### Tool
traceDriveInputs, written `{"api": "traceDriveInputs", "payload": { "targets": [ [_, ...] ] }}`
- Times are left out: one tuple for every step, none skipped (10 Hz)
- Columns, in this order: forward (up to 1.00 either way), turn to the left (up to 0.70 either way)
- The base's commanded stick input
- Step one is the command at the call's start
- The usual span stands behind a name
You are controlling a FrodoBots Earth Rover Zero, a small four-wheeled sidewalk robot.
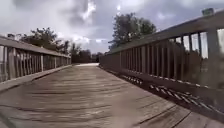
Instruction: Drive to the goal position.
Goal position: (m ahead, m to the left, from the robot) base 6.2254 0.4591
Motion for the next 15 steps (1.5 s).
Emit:
{"api": "traceDriveInputs", "payload": {
  "targets": [
    [0.85, 0.00],
    [0.85, 0.00],
    [0.85, 0.00],
    [0.85, 0.00],
    [0.85, 0.00],
    [0.85, 0.00],
    [0.85, 0.00],
    [0.85, 0.00],
    [0.85, 0.00],
    [0.85, 0.00],
    [0.85, 0.00],
    [0.85, 0.00],
    [0.85, 0.00],
    [0.85, 0.34],
    [0.85, 0.34]
  ]
}}
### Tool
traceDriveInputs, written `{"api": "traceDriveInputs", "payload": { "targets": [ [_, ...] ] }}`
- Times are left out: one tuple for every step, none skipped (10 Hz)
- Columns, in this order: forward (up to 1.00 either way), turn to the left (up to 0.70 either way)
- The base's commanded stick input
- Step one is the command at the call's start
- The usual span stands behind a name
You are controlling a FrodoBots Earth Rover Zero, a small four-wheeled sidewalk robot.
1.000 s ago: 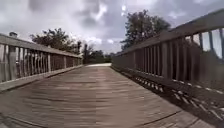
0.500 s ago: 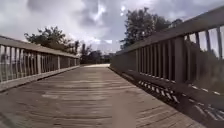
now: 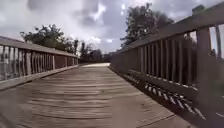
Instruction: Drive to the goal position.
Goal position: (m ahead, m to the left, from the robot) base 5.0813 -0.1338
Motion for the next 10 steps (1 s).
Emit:
{"api": "traceDriveInputs", "payload": {
  "targets": [
    [0.85, 0.34],
    [0.85, 0.34],
    [0.85, 0.31],
    [0.85, 0.08],
    [0.85, 0.00],
    [0.85, 0.00],
    [0.85, 0.00],
    [0.85, 0.00],
    [0.85, 0.00],
    [0.85, 0.00]
  ]
}}
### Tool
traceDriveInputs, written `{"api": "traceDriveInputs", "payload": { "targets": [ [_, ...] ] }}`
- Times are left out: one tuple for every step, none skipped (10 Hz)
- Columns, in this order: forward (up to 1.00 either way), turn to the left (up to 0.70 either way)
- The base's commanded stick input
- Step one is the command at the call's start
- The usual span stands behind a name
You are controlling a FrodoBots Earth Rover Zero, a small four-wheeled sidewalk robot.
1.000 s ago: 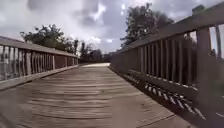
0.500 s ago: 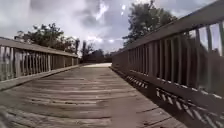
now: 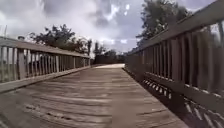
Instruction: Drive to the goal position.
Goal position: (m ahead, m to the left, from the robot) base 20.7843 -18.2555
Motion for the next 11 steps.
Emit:
{"api": "traceDriveInputs", "payload": {
  "targets": [
    [0.85, 0.00],
    [0.85, 0.00],
    [0.85, 0.00],
    [0.85, 0.00],
    [0.85, 0.00],
    [0.85, 0.00],
    [0.85, 0.00],
    [0.85, 0.00],
    [0.85, 0.00],
    [0.85, 0.00],
    [0.85, 0.09]
  ]
}}
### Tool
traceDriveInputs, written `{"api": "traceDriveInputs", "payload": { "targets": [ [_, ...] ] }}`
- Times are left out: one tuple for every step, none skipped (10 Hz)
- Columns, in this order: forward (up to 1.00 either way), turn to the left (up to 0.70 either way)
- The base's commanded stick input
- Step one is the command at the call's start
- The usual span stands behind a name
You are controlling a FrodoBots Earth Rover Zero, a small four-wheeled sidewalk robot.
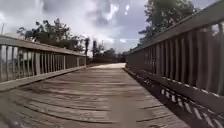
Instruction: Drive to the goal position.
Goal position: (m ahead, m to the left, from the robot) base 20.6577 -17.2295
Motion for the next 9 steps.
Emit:
{"api": "traceDriveInputs", "payload": {
  "targets": [
    [0.85, 0.33],
    [0.85, 0.30],
    [0.85, 0.12],
    [0.85, 0.01],
    [0.85, 0.00],
    [0.85, 0.00],
    [0.85, 0.00],
    [0.85, 0.00],
    [0.85, 0.00]
  ]
}}
